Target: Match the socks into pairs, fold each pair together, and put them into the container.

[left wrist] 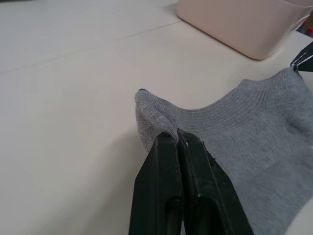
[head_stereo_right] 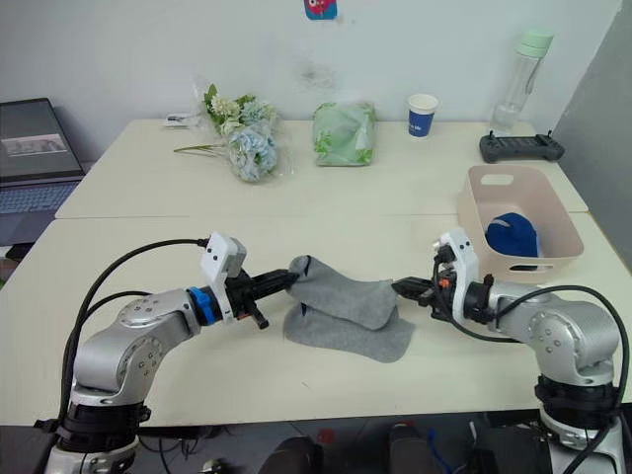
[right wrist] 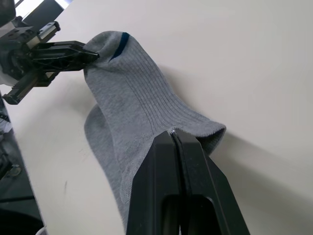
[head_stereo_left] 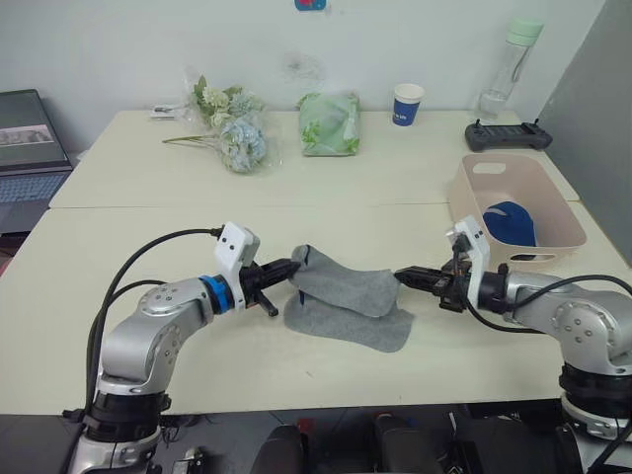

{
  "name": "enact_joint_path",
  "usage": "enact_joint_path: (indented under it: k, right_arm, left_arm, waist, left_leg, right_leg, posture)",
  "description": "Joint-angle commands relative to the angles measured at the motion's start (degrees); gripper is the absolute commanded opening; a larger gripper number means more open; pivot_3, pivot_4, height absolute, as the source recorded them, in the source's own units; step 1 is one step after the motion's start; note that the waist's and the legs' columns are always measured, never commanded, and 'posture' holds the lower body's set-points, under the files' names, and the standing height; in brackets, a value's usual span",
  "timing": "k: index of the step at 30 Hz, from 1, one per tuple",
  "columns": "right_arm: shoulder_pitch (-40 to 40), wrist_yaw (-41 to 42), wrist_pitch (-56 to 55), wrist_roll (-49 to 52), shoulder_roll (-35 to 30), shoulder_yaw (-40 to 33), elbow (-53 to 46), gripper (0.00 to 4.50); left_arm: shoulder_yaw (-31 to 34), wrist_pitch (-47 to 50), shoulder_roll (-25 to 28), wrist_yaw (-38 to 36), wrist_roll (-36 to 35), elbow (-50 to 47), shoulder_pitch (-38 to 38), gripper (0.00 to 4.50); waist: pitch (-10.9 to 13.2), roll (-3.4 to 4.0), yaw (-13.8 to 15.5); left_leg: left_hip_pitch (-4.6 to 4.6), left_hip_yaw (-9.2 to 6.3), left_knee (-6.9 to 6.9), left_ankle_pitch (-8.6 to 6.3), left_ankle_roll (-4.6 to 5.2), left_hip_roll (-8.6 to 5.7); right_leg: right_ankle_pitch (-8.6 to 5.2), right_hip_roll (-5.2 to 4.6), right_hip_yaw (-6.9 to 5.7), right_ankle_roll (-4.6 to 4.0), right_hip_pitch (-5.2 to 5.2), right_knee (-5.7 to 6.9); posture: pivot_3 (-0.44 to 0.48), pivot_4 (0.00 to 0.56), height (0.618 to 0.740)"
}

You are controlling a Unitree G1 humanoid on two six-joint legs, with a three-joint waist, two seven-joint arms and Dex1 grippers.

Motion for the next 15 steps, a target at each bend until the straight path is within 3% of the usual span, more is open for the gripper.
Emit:
enact_joint_path:
  k: [1,6,15]
  right_arm:
    - [1.1,-0.2,3.1,5.3,-1.5,-4.1,-4.9,0.02]
    - [4.9,-1.7,4.5,8.4,-2.7,-6.2,-8.2,0.02]
    - [9.0,-2.5,1.5,8.2,-4.4,-4.5,-8.0,0.02]
  left_arm:
    - [3.9,2.3,-0.4,1.5,-5.6,-6.4,1.5,0.0]
    - [4.9,1.9,0.7,2.5,-6.9,-9.7,8.2,0.0]
    - [2.5,-0.6,0.9,2.8,-6.6,-10.5,12.6,0.0]
  waist:
    - [0.0,-0.01,0.0]
    - [0.0,0.0,0.0]
    - [0.0,0.0,0.0]
  left_leg:
    - [-0.01,-0.01,0.0,0.0,0.0,0.0]
    - [0.01,0.01,-0.02,0.0,0.01,0.02]
    - [0.02,0.04,-0.01,0.0,0.01,-0.01]
  right_leg:
    - [0.0,0.0,-0.01,0.0,0.0,0.0]
    - [-0.01,0.01,0.02,0.01,0.01,-0.01]
    - [-0.01,0.04,0.0,0.01,0.03,-0.01]
  posture:
    - [0.0,0.15,0.74]
    - [0.0,0.15,0.74]
    - [0.0,0.15,0.74]
